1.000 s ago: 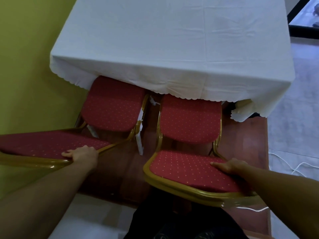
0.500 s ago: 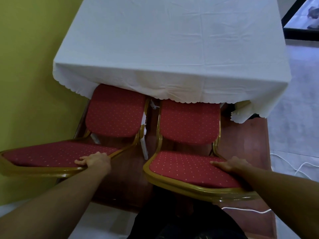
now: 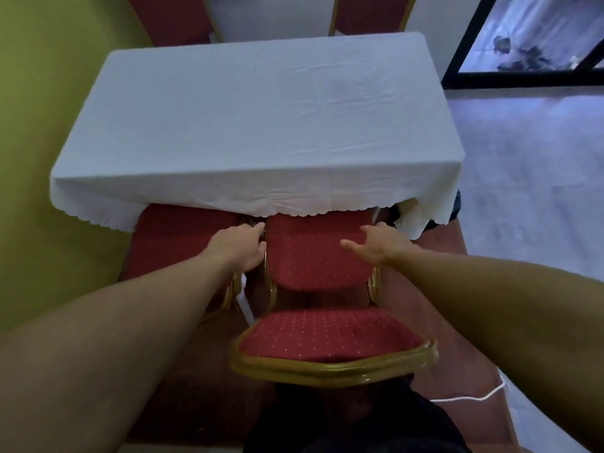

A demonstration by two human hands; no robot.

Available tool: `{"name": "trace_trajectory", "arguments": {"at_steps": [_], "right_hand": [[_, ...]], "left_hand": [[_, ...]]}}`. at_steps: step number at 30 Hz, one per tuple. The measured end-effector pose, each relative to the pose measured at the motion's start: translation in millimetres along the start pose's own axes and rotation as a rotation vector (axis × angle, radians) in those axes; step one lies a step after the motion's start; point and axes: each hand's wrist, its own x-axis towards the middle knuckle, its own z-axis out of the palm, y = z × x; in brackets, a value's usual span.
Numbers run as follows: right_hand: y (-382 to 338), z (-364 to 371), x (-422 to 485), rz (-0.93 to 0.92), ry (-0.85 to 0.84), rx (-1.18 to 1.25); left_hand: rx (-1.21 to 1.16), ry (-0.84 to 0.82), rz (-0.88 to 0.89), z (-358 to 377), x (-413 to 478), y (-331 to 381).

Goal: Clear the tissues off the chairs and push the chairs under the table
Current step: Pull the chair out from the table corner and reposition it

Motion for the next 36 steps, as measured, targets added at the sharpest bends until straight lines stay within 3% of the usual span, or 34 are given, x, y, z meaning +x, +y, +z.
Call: {"name": "trace_trajectory", "arguments": {"at_steps": [8,21,27,36], "right_hand": [[73,-116,15,-0.163,0.283,-0.001],[351,-269,3,0.021,0.452,-0.050],[415,-314,5,0.087,0.481,-0.029],[436,-365,65,0.031,0.528,-0.038]], "left_hand": [[-0.054,0.178,0.009,-94,38,153],[0.081,0.429,0.165,-206,115,453],[0.138,0.481,0.181,-243,134,522],[0.079,0.502,0.128,-300,197,564]]}}
